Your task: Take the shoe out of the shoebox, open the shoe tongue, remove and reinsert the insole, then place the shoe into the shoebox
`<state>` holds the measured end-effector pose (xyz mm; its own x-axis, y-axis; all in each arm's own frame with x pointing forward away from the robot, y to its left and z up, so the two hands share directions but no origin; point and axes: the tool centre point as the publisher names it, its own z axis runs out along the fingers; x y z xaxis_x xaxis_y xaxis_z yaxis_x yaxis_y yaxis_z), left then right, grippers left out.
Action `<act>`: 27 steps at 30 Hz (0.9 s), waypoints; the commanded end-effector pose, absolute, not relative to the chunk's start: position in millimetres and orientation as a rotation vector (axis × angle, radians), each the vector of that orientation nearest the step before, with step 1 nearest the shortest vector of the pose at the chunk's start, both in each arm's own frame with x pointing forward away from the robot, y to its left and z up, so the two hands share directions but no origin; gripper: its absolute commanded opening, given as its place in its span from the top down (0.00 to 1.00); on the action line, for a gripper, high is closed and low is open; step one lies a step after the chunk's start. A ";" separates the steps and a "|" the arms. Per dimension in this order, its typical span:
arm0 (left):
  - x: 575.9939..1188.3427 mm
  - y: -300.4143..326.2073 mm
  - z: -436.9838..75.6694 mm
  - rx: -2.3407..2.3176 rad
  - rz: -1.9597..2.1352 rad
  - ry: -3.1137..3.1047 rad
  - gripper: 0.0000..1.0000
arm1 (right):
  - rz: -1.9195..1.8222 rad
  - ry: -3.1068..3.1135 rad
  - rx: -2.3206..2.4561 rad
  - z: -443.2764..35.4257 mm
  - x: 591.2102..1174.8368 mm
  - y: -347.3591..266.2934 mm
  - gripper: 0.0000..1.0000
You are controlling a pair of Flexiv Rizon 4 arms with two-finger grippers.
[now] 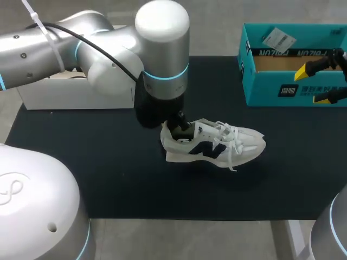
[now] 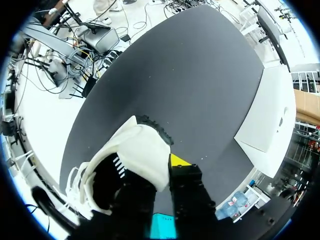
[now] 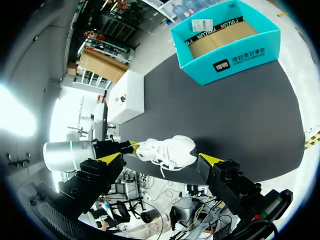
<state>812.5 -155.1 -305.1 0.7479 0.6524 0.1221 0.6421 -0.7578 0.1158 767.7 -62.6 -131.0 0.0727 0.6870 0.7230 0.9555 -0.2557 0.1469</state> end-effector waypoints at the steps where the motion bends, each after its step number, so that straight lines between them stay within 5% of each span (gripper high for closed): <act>1: 808.5 -169.2 -320.8 2.869 0.277 1.097 1.00 | -1.001 -1.632 -1.993 -131.4 768.0 -62.0 0.00; 27: 814.0 -170.0 -360.6 2.829 0.248 1.173 1.00 | -1.001 -1.632 -1.993 -131.4 768.0 -62.0 0.00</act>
